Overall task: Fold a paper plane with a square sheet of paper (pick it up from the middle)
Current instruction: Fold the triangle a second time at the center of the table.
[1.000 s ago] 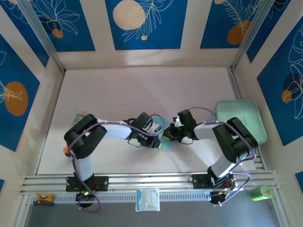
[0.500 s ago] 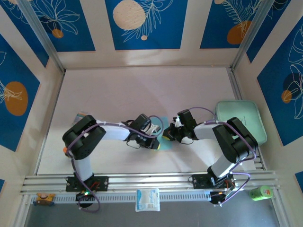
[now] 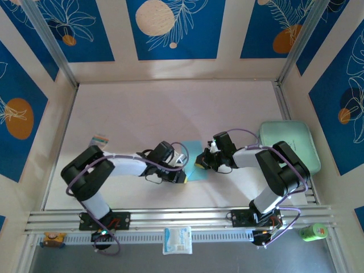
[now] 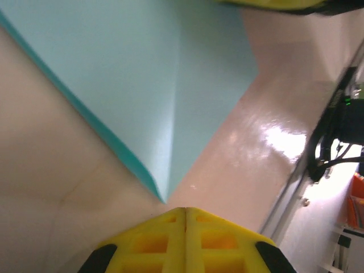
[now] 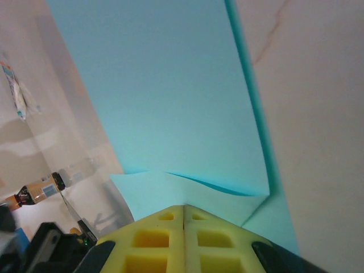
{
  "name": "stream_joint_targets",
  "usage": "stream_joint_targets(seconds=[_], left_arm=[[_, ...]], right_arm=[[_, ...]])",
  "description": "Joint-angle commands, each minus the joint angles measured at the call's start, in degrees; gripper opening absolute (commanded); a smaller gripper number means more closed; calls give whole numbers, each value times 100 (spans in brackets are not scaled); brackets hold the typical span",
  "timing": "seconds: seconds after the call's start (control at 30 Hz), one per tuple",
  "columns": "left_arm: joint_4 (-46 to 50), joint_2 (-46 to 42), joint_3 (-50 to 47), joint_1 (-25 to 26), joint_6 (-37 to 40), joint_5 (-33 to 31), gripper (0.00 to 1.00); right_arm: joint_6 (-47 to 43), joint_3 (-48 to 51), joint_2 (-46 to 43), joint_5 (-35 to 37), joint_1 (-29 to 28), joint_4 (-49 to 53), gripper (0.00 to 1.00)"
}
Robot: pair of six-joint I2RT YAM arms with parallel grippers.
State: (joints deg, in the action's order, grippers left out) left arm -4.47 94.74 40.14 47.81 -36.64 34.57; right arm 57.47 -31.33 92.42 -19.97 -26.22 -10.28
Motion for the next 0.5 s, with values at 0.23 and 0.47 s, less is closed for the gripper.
stream_joint_targets(seconds=[0.23, 0.47], left_arm=[[-28, 212, 706, -130, -123, -257, 5], [-41, 862, 893, -210, -117, -235, 5]], right_arm=[[45, 210, 48, 257, 73, 503, 0], [45, 191, 56, 219, 64, 508, 0]])
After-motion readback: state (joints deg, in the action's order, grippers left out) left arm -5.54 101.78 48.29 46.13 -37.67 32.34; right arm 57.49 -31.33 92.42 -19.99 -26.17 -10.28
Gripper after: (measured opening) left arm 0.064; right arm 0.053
